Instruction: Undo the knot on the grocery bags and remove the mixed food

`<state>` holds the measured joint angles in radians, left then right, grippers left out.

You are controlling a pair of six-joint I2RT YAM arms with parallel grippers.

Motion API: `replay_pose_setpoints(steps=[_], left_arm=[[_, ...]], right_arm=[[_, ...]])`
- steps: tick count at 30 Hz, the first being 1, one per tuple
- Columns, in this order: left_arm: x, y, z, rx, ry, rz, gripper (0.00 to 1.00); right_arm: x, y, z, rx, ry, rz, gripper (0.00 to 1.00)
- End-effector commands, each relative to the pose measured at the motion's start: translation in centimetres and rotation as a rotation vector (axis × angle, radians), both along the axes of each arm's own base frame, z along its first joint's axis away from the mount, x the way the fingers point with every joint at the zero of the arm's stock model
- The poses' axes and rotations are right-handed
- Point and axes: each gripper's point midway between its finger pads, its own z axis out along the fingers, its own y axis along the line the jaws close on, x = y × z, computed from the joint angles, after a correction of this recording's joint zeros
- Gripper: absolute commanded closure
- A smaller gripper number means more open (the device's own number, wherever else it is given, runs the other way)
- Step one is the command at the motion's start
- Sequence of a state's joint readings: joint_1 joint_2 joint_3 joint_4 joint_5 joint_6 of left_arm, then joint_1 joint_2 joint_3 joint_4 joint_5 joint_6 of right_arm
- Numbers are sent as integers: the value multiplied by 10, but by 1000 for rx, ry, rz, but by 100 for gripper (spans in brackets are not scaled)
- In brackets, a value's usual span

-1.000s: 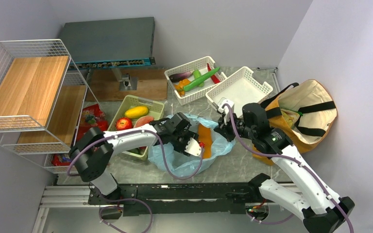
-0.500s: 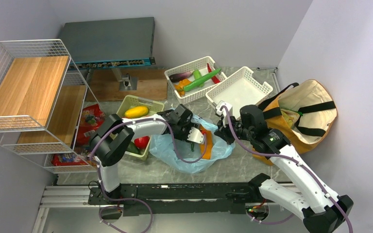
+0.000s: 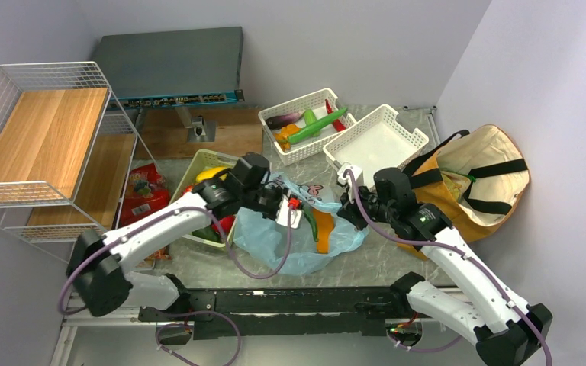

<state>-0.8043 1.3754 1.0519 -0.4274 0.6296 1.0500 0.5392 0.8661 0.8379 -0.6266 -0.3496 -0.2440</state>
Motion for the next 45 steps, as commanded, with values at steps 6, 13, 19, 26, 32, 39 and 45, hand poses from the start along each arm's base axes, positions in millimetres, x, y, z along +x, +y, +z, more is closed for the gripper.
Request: replay_pose_setpoints(steps=[6,13,19,26,32,39,45], left_arm=[[2,-33,196,-659,240,150,100],[193,-39,216,-638,145,705,100],[322,-13,114,-417,-27,938,100],[386,8,44,-366,39,1024,87],[370,-2,49,-364,94,937,5],[280,16,127,-413,256,852,1],[169,44,146,-412,425,785,1]], right_arm=[[3,1,-1,5,-29,10,100],[-3,-7,-15,-38,-37,29,100],[5,-9,-8,-59,-55,5,100],[19,-12,-5,-101,-75,-25,100],[32,-17,4,-151,-82,-36,100],[44,-42,15,-231,-77,-63,70],[37,-40,61,-224,-155,7,19]])
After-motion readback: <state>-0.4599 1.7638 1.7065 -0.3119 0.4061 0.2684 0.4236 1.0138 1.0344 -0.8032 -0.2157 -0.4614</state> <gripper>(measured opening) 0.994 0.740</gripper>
